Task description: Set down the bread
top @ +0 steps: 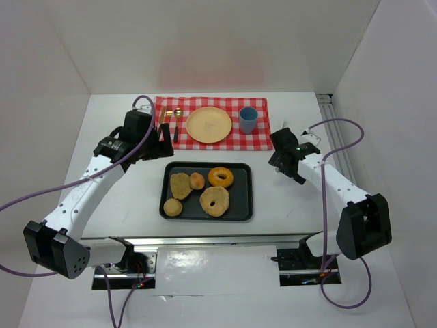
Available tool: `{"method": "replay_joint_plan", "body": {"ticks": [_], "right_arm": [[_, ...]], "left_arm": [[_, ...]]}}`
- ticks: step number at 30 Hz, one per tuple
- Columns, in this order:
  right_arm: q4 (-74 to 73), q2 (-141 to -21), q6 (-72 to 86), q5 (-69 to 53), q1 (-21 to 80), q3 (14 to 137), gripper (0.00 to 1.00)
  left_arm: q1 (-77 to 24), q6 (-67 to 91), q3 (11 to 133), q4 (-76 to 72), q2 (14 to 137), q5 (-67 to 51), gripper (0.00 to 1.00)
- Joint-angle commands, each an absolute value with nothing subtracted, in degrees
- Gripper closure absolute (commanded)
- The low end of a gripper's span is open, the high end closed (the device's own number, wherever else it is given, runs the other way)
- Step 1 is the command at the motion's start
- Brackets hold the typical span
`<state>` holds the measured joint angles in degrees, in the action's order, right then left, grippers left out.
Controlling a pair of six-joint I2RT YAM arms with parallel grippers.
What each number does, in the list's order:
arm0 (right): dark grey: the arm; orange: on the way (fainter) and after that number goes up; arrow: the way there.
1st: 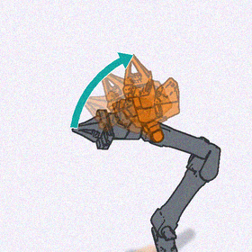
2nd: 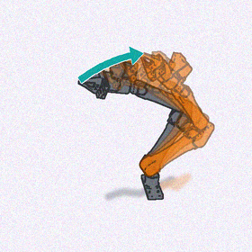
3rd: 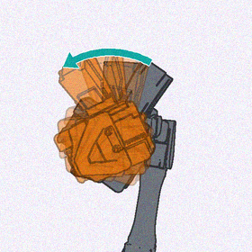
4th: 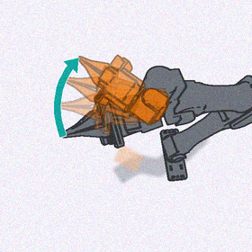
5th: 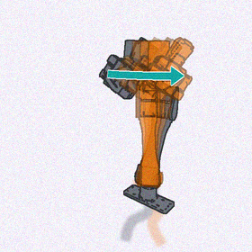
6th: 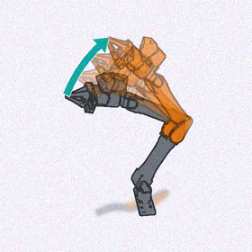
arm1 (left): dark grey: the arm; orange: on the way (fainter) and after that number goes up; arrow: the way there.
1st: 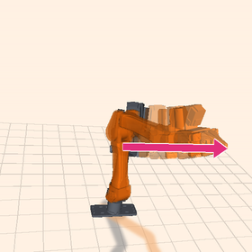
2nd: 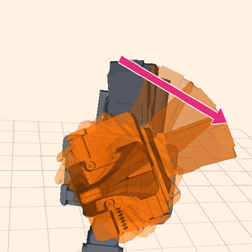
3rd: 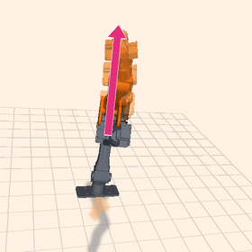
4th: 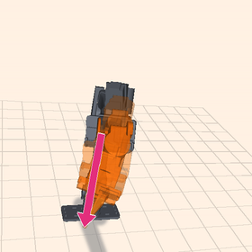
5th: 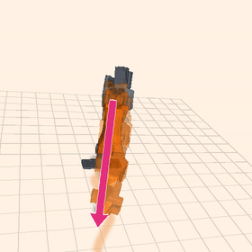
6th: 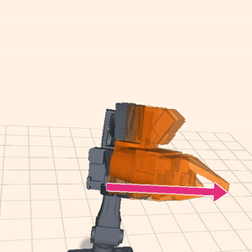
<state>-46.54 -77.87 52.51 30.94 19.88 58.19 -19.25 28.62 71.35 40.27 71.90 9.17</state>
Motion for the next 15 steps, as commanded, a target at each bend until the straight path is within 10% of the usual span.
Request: {"method": "replay_joint_plan", "body": {"ticks": [1, 15], "right_arm": [[-45.4, -75.7, 51.2, 31.3, 19.3, 57.2, 0.00], [-23.8, -78.5, 33.5, 21.8, 11.1, 53.2, 0.00]], "left_arm": [[-19.0, 28.6, 71.1, 39.5, 70.6, 9.0, 0.01], [-17.9, 30.3, 71.6, 39.5, 73.0, 6.2, 0.01]]}}
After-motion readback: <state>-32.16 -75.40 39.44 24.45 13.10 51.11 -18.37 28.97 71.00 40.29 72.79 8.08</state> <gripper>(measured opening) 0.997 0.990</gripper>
